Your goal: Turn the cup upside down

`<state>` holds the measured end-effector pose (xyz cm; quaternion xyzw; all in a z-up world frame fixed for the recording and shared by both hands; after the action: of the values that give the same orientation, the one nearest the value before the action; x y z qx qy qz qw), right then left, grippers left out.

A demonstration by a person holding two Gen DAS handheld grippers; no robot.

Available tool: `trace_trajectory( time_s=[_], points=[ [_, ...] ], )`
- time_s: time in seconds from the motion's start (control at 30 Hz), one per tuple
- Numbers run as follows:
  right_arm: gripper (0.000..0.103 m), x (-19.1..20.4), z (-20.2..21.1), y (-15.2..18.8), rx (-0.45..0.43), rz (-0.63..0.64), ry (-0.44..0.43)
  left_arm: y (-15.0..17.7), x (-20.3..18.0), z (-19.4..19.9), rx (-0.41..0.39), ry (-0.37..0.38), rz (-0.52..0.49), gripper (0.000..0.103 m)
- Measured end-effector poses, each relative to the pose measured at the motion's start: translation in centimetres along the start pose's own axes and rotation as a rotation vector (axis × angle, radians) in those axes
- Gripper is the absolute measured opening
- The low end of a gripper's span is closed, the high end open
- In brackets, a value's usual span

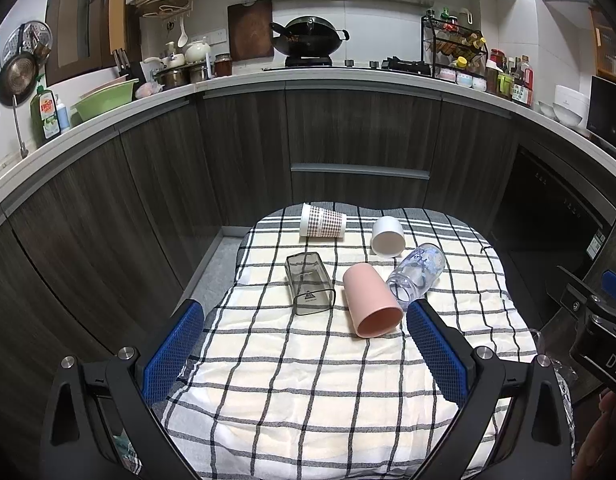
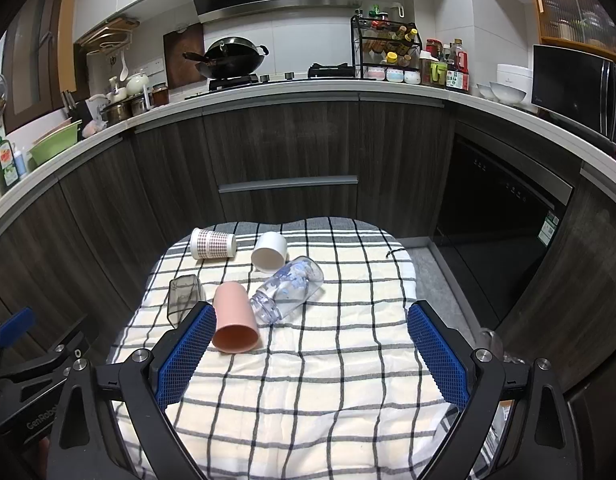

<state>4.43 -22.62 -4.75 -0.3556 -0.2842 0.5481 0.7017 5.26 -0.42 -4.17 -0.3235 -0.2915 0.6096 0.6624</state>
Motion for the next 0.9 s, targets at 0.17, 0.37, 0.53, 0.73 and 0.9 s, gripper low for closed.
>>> trace_trajectory(
  time_s=[0.17, 0.37, 0.53, 0.73, 0.9],
  points=[
    [0.096, -0.02, -0.01, 0.00, 0.001, 0.000, -0.001, 0.01, 0.03, -0.03, 0.000, 0.000, -0.001, 0.103],
    [0.096, -0.04, -0.02, 0.00, -0.001, -0.001, 0.001, 0.03, -0.05, -0.04, -0.001, 0.001, -0.001, 0.103],
    [0.096, -0.04, -0.08, -0.07, -0.002, -0.001, 0.000, -0.08, -0.02, 0.03, -0.005, 0.000, -0.003, 0.103],
    [0.096, -0.48, 0.45, -0.32, -0.001, -0.009, -0.001, -0.10, -0.14, -0.14, -0.002, 0.006, -0.006, 0.103],
    [0.096, -0.45, 0.47, -0.38, -0.006, -0.009, 0.003, -0.21, -0.27, -0.03, -0.006, 0.009, -0.010, 0.103]
  ],
)
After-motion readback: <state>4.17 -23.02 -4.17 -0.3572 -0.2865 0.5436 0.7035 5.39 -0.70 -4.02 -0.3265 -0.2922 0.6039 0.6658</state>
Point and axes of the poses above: each gripper's, at about its wrist camera, not at the fingertips, and z roughly against the way its jaws point, x to its left, y to its underside, the point moved 8 cm from there along -z, roughly the way its jaws point, and after that the axes turned 4 degrees about y, right-handed, at the moved point
